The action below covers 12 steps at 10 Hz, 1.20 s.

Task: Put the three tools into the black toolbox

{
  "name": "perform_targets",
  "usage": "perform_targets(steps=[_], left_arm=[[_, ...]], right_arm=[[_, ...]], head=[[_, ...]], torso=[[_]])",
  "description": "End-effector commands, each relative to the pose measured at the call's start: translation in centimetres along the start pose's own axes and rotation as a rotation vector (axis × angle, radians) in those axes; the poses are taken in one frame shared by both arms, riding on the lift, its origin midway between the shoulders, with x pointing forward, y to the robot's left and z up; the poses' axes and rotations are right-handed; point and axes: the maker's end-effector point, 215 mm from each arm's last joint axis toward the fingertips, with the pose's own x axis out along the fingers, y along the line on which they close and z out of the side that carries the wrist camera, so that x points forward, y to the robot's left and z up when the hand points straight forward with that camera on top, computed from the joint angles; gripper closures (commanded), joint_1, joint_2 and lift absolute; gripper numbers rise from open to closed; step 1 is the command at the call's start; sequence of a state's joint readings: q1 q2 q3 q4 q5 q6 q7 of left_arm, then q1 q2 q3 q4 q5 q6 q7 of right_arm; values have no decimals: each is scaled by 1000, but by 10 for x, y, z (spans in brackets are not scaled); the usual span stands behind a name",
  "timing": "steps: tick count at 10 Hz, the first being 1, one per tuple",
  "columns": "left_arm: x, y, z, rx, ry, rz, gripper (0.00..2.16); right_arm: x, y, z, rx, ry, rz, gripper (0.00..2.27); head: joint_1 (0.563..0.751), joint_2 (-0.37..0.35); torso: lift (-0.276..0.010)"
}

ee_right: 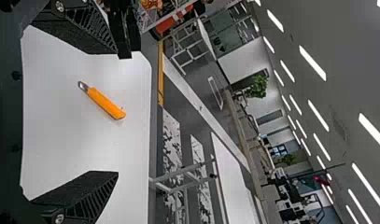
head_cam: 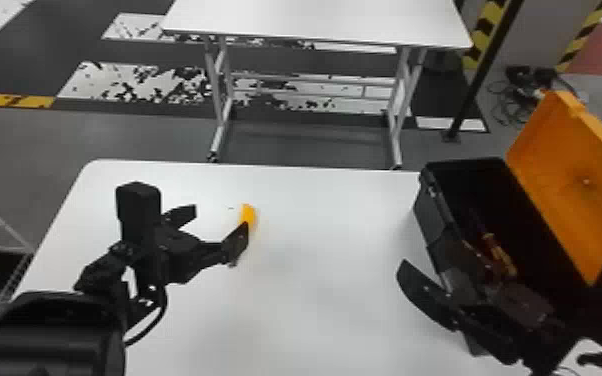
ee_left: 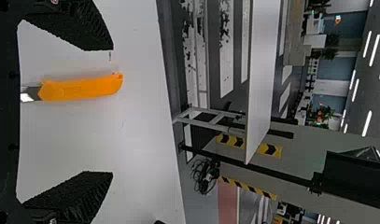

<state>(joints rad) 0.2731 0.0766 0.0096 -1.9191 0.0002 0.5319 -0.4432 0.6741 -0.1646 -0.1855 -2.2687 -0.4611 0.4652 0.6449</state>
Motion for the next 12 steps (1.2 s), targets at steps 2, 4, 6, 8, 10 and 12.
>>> perform_targets(steps=[2,4,6,8,10,12], left_arm=[[23,8,6,50,-107,40,33],[40,15,-3,68,-153,66,33],[56,25,-13,71,-183,77,33],[68,28,-25,36,-153,84,33],[77,21,-50,-17,-54,76,33],[80,15,-65,-51,7,72,33]], right_arm=[[6,19,-12,40,25,21,80],[5,27,-14,57,35,29,80],[3,36,-19,77,54,50,80],[2,39,-18,81,52,55,80],[3,41,-18,83,52,58,80],[3,41,-19,83,54,61,80]], head=[[695,13],[695,36],[695,43],[695,52],[695,52],[695,46]], torso=[[-51],[-51],[-51],[-51],[-51],[-51]])
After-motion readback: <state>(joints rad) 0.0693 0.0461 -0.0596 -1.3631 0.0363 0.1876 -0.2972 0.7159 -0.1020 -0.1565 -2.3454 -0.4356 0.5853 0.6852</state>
